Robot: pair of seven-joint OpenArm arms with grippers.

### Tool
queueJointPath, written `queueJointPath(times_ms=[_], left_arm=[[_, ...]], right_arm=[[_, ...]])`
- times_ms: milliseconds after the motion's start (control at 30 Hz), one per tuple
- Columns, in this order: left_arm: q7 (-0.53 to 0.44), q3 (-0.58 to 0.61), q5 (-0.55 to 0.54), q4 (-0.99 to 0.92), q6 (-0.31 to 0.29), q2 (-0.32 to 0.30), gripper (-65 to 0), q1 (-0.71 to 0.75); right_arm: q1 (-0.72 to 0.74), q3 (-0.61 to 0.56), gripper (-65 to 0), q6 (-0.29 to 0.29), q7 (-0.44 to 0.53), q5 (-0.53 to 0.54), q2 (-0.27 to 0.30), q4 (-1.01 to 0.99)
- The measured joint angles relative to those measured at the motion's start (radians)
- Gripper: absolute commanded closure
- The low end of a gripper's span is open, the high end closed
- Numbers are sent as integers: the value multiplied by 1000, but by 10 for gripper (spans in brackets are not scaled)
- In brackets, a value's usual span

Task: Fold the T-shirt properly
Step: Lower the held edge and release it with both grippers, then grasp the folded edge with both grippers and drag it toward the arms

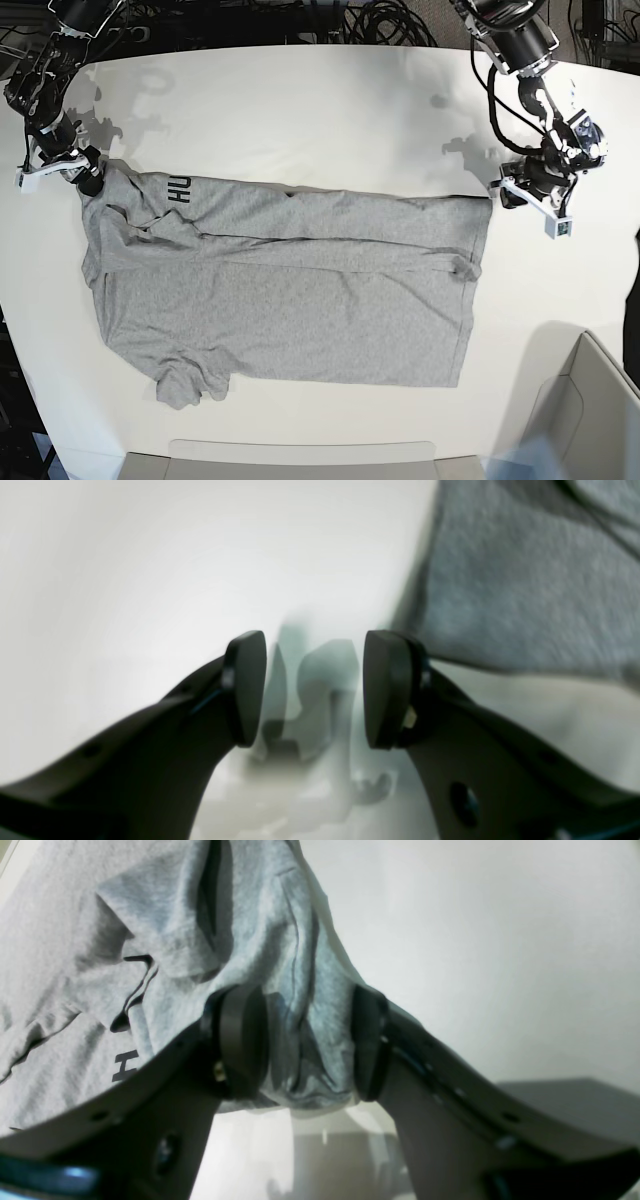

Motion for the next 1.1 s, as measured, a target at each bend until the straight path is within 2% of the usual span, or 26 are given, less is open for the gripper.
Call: queueJointPath(times_ms=[200, 300, 333, 433, 567, 733, 800, 900, 933, 1000, 1100], left_arm=[[-26, 10, -41, -108, -30, 8, -317, -60], [-54, -1, -46, -180, -95, -2, -317, -80], [-64, -1, -55, -196, -101, -2, -317, -80], [-83, -2, -69, -219, -104, -2, -316, -94], [-60, -2, -63, -224, -103, -1, -316, -105], [-60, -46, -71, -229, -104, 2, -314, -105], [-60, -30, -71, -228, -104, 2, -278, -105], [-59, 5, -62, -229, -103, -1, -151, -105], [-59, 8, -60, -229, -103, -1, -84, -105], [-57, 8, -58, -230, -101, -1, 0, -105], [-56, 8, -60, -232, -100, -1, 0, -99]], right_arm=[[3, 1, -281, 0, 0, -4, 0, 1], [3, 1, -281, 0, 0, -5, 0, 1], [3, 1, -281, 0, 0, -7, 0, 1], [3, 1, -281, 0, 0, -7, 0, 1], [1, 1, -281, 0, 0, -7, 0, 1], [0, 0, -270, 0, -4, -8, 11, 1], [-1, 0, -220, -2, -4, -15, 18, 1], [-3, 0, -107, -4, -12, -17, 18, 0], [-3, 0, -59, -4, -12, -23, 16, 0], [-2, 0, 0, -4, -12, -29, 14, 0], [12, 0, 0, -3, -5, -112, 14, 0]])
